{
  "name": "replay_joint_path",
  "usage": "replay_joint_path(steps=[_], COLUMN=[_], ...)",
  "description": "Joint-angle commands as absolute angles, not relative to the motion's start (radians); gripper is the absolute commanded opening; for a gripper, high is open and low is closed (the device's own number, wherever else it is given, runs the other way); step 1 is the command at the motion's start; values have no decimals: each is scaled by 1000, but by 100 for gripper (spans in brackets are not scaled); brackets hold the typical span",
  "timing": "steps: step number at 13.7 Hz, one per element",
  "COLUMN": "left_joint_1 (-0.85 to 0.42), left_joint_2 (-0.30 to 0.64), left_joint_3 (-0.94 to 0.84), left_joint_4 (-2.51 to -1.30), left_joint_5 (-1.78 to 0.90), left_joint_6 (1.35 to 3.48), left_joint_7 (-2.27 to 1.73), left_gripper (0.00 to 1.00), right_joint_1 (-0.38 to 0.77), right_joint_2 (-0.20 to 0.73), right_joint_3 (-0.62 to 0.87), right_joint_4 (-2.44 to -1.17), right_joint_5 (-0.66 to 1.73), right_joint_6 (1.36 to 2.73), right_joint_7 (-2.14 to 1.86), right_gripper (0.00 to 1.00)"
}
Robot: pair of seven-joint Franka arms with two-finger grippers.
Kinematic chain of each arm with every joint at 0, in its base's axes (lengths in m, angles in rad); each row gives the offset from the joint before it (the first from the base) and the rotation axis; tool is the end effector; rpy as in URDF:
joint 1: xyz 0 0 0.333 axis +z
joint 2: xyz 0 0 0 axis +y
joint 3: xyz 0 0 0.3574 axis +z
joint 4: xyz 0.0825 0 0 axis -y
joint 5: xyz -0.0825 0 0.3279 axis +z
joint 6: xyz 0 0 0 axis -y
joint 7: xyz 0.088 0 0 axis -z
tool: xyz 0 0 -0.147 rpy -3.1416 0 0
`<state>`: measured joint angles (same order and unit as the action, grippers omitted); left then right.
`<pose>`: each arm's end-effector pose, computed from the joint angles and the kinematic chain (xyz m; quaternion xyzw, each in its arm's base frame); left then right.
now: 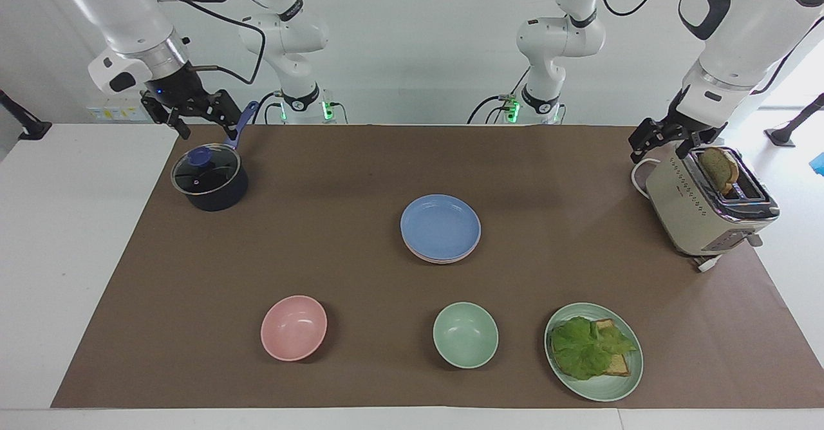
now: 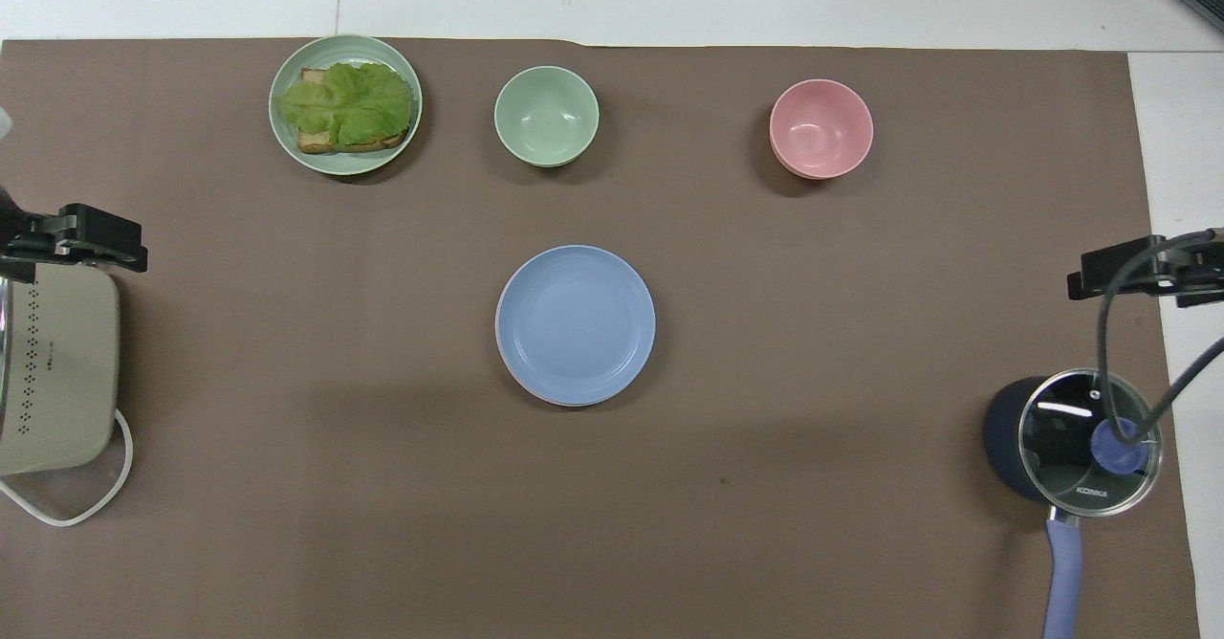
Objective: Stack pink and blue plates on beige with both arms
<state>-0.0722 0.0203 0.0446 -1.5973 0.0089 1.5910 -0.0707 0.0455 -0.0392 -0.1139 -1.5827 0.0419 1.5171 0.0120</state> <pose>0.5050 -0.0129 0.6064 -0.9997 -0.0214 0.0130 0.0055 0.4773 -0.0276 0.6355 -0.9989 0.0393 0.0127 0.0235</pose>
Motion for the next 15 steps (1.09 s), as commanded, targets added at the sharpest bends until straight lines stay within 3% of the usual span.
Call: replay_joint_path(steps=[1, 15], left_joint_1=[-63, -63], left_joint_2=[14, 14], left_joint_3=[41, 41], left_joint_4=[-1589, -1589], left_joint_5=[6, 6], left_joint_6=[1578, 1577], left_joint_7=[-63, -63], left_gripper=[100, 100], right_joint_1=[32, 40], right_joint_2=[-55, -80], right_joint_3=[-103, -84], right_joint_4=[-1575, -1623], right_joint_5=[20, -18], right_joint_6=[1512, 1522], right_joint_7=[-12, -84], right_gripper=[100, 100])
